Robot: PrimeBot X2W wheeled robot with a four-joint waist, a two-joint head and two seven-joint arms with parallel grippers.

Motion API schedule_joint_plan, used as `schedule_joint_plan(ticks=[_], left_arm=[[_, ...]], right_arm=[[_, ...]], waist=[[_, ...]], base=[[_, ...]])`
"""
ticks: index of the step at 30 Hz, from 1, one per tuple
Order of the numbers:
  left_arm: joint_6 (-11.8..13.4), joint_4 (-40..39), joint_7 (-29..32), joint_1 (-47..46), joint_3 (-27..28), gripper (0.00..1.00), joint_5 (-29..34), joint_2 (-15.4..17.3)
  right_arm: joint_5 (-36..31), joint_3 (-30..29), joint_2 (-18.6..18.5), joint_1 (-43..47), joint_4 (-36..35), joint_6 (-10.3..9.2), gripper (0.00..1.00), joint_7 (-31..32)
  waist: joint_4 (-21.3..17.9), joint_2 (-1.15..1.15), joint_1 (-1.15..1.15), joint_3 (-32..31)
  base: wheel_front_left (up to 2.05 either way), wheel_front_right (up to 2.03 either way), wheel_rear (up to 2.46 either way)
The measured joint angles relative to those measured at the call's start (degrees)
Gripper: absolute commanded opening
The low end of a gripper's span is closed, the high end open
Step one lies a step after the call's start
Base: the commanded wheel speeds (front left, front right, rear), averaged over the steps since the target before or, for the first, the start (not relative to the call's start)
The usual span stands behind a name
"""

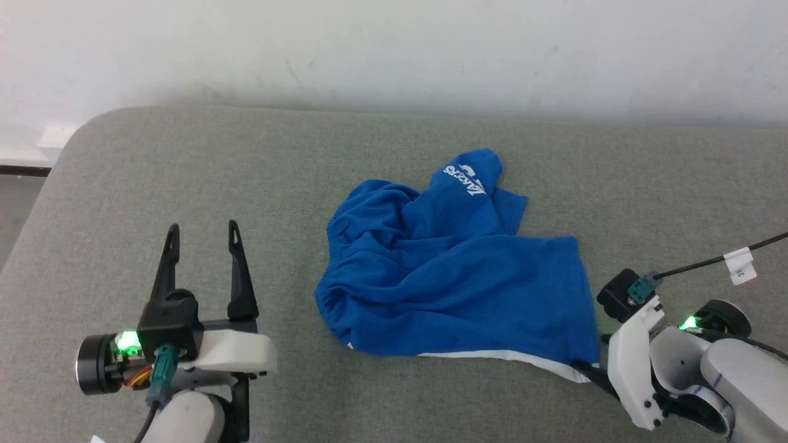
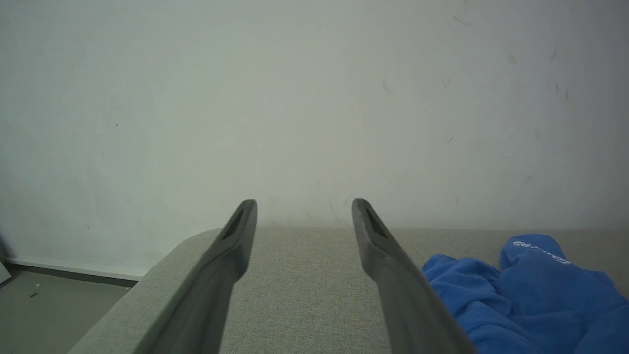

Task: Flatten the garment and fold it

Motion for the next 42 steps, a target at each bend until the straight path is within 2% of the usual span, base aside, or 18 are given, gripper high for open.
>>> schedule_joint_plan(ticks=[5, 6, 7, 11, 15, 19, 22, 27, 28, 29, 32, 36, 39, 42], left_arm=[[-4.12, 1.44, 0.0, 1.9, 3.64, 1.0, 3.01, -3.7], [-4.89, 1.77, 0.0, 2.24, 4.22, 1.0, 3.58, -4.26], [-5.46, 2.02, 0.0, 2.67, 4.85, 1.0, 4.13, -4.86], [-8.01, 2.99, 0.0, 3.87, 7.01, 1.0, 6.2, -6.28], [-10.38, 3.6, 0.0, 4.11, 7.94, 1.0, 8.06, -7.62], [-13.02, 4.31, 0.0, 4.12, 7.46, 1.0, 10.27, -9.06], [-14.7, 5.57, 0.0, 4.13, 6.86, 1.0, 11.45, -10.17], [-17.66, 7.79, 0.0, 4.1, 5.09, 1.0, 13.25, -11.35], [-18.25, 8.11, 0.0, 4.1, 4.82, 1.0, 13.47, -11.54], [-18.97, 8.36, 0.0, 4.1, 4.6, 1.0, 13.56, -11.58], [-21.59, 9.58, 0.0, 4.1, 3.31, 1.0, 13.86, -11.45], [-26.39, 11.32, 0.81, 3.77, 0.57, 1.0, 13.84, -10.16], [-29.84, 11.61, 5.71, 2.41, -1.53, 1.0, 13.79, -8.88], [-33.3, 11.32, 13.46, 0.7, -3.48, 1.0, 12.89, -8.09]], right_arm=[[2.07, 3.32, 1.81, -2.24, 3.69, -0.04, 1.0, -1.67], [2.57, 3.68, 1.88, -2.49, 4.17, -0.04, 0.44, -2.69], [2.71, 3.99, 1.86, -2.75, 4.74, -0.03, 0.0, -4.15], [1.42, 4.47, 1.26, -3.92, 6.16, 0.04, 0.0, -11.16], [4.12, -0.34, -1.74, -3.98, 6.5, 0.03, 0.0, -16.49], [5.68, -3.97, -4.86, -3.07, 8.54, 0.03, 0.0, -18.28], [7.26, -5.69, -4.15, -1.51, 11.66, 0.03, 0.0, -18.69], [5.97, -5.66, -1.24, -0.08, 18.23, 0.03, 0.0, -19.94], [5.43, -5.92, -0.69, -0.07, 19.06, 0.03, 0.44, -21.08], [5.34, -6.5, -0.1, -0.08, 19.71, 0.03, 1.0, -22.43], [3.0, -7.95, 0.45, -0.14, 20.31, 0.03, 1.0, -27.06], [-0.07, -11.61, 0.29, -0.15, 20.09, 0.03, 1.0, -32.84], [-2.35, -14.14, 0.3, -0.07, 19.01, 0.02, 1.0, -35.17], [-4.63, -16.34, 0.67, 0.88, 16.85, 0.02, 1.0, -35.62]], waist=[[0.42, 0.0, 0.0, 0.64], [0.4, 0.0, -0.01, 0.62], [0.3, 0.0, -0.01, 0.57], [-0.43, 0.0, 0.0, 0.0], [-1.1, 0.0, 0.0, -0.84], [-1.32, 0.0, 0.0, -1.14], [-1.19, 0.0, 0.0, -0.93], [-0.66, 0.0, 0.0, -1.02], [-0.59, 0.0, 0.0, -1.19], [-0.56, 0.0, 0.0, -1.41], [-0.57, 0.0, 0.0, -2.26], [-0.72, 0.0, 0.0, -3.47], [-1.24, 0.0, 0.0, -3.84], [-2.01, 0.0, 0.0, -3.77]], base=[[0.0, 0.0, 0.0], [0.0, 0.0, 0.0], [0.0, 0.0, 0.0], [0.0, 0.0, 0.0], [0.0, 0.0, 0.0], [0.0, 0.0, 0.0], [0.0, 0.0, 0.0], [0.0, 0.0, 0.0], [0.0, 0.0, 0.0], [0.0, 0.0, 0.0], [0.0, 0.0, 0.0], [0.0, 0.0, 0.0], [0.0, 0.0, 0.0], [0.0, 0.0, 0.0]])
